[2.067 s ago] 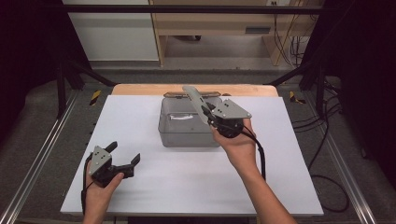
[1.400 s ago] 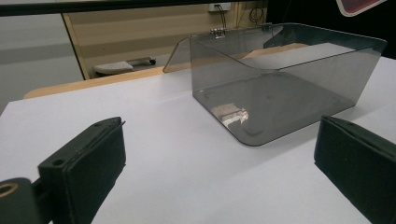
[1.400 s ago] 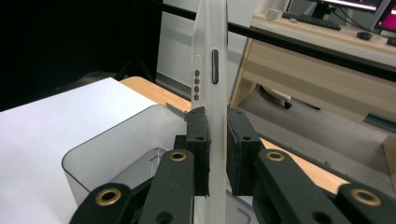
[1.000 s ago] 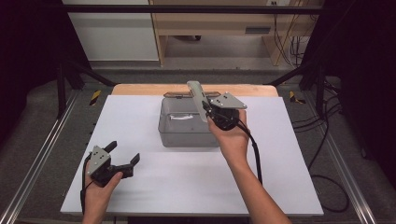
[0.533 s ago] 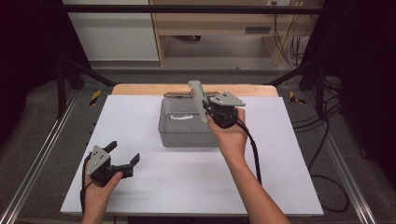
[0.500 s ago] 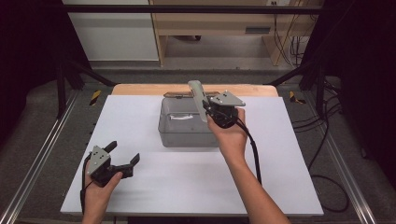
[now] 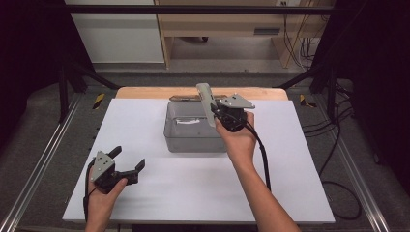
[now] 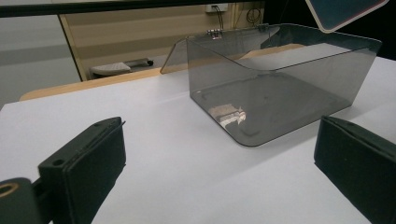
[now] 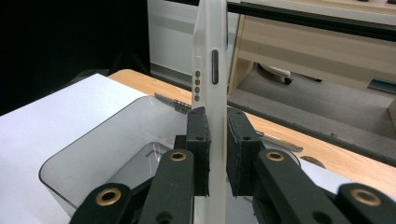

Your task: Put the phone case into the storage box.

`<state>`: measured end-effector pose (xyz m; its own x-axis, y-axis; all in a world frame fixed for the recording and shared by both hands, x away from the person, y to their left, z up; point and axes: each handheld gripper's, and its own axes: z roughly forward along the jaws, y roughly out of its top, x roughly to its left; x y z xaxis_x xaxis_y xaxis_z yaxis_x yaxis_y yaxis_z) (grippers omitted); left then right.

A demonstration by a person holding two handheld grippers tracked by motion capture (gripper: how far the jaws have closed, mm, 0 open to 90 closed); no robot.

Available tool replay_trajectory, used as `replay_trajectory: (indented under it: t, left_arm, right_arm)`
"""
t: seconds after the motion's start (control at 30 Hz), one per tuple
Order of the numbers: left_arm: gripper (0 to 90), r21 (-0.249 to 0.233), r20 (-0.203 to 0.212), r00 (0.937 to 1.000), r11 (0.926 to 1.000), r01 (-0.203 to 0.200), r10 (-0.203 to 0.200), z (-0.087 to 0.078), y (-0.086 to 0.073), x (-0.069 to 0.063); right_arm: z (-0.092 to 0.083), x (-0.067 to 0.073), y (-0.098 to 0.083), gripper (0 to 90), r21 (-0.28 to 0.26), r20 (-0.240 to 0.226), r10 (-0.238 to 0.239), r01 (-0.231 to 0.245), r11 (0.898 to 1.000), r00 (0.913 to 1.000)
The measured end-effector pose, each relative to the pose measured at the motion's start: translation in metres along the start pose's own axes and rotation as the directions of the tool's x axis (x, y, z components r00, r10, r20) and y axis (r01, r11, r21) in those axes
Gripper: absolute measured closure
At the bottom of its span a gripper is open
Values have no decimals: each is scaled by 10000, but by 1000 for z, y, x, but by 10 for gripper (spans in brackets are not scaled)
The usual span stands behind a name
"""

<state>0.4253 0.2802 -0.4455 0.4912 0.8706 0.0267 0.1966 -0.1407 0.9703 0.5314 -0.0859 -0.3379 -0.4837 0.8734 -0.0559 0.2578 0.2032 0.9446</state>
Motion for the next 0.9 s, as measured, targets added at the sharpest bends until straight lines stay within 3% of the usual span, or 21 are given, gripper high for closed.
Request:
replay_trajectory:
  t: [0.9]
  left_arm:
    - [24,10,13,10000,10000,-27,27,0,0,-1]
  right_arm:
    - [-5,-11,1,810,128,408,591,-596,9981,9974]
